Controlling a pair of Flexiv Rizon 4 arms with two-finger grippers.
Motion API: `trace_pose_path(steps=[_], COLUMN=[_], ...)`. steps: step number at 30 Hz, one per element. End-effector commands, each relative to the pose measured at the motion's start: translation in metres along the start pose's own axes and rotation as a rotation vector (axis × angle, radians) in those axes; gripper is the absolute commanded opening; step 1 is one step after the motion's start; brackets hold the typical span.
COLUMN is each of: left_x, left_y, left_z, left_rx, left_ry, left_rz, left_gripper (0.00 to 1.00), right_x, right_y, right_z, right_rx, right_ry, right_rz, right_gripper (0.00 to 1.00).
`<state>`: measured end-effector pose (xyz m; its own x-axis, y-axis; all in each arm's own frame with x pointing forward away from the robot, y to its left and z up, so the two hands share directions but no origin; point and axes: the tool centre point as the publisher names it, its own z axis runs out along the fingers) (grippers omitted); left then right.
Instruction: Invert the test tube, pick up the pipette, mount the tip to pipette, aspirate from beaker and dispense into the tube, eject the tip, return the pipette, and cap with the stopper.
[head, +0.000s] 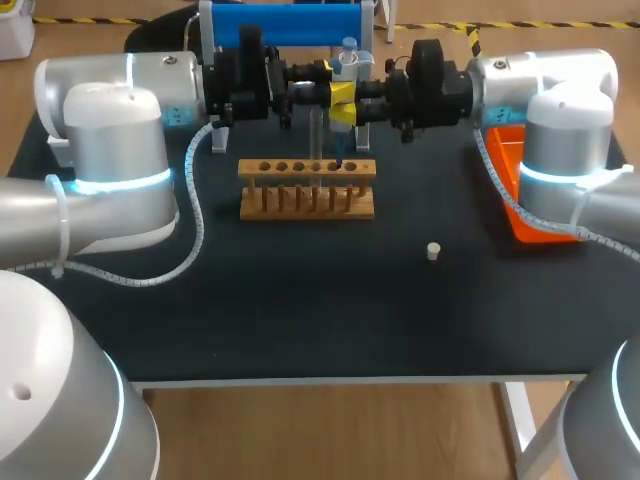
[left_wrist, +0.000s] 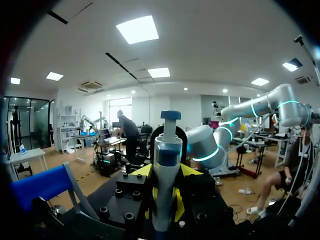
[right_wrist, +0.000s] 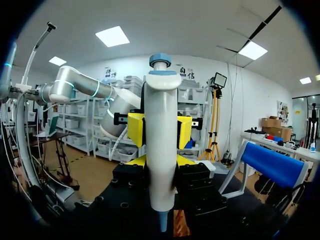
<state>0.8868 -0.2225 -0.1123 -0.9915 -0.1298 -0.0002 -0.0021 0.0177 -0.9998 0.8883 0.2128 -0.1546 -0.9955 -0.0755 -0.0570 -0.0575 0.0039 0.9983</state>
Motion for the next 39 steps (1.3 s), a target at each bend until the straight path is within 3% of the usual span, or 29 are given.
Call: trace_pose_path(steps=[1, 3, 4, 5, 6, 7, 14, 19, 24, 31, 39], left_x=[0.004, 0.004, 0.004, 0.004, 0.004, 0.004, 0.004, 0.004, 0.004, 0.004, 0.004], left_y=[0.000, 0.000, 0.000, 0.000, 0.000, 0.000, 0.000, 0.000, 0.000, 0.000, 0.000], left_z=[0.000, 0.000, 0.000, 0.000, 0.000, 0.000, 0.000, 0.000, 0.000, 0.000, 0.000], left_rx=[-0.004, -0.004, -0.004, -0.004, -0.004, -0.004, -0.004, -0.004, -0.004, -0.004, -0.004], left_ry=[0.004, 0.004, 0.004, 0.004, 0.004, 0.004, 0.004, 0.004, 0.004, 0.004, 0.004], left_rz=[-0.002, -0.002, -0.002, -0.002, -0.002, -0.002, -0.002, -0.002, -0.002, -0.002, -0.002], left_gripper=[0.00, 0.00, 0.00, 0.00, 0.00, 0.00, 0.00, 0.00, 0.00, 0.00, 0.00], right_x=[-0.003, -0.003, -0.003, -0.003, -0.003, -0.003, 0.001, -0.012, -0.047, -0.105, -0.159], right_y=[0.000, 0.000, 0.000, 0.000, 0.000, 0.000, 0.006, 0.004, -0.007, -0.022, -0.015], right_z=[-0.001, -0.002, -0.002, -0.002, -0.002, -0.002, -0.032, -0.073, -0.091, -0.080, -0.065], right_rx=[-0.001, -0.001, -0.001, 0.002, 0.001, -0.002, 0.010, 0.031, 0.092, 0.156, 0.182], right_ry=[-0.007, -0.001, 0.007, 0.005, 0.008, 0.019, 0.038, -0.033, -0.120, -0.205, -0.263], right_rz=[0.001, 0.005, 0.008, 0.014, 0.015, 0.018, 0.004, 0.016, 0.052, 0.083, 0.088], right_gripper=[0.00, 0.00, 0.09, 0.43, 0.94, 1.00, 1.00, 1.00, 1.00, 1.00, 1.00])
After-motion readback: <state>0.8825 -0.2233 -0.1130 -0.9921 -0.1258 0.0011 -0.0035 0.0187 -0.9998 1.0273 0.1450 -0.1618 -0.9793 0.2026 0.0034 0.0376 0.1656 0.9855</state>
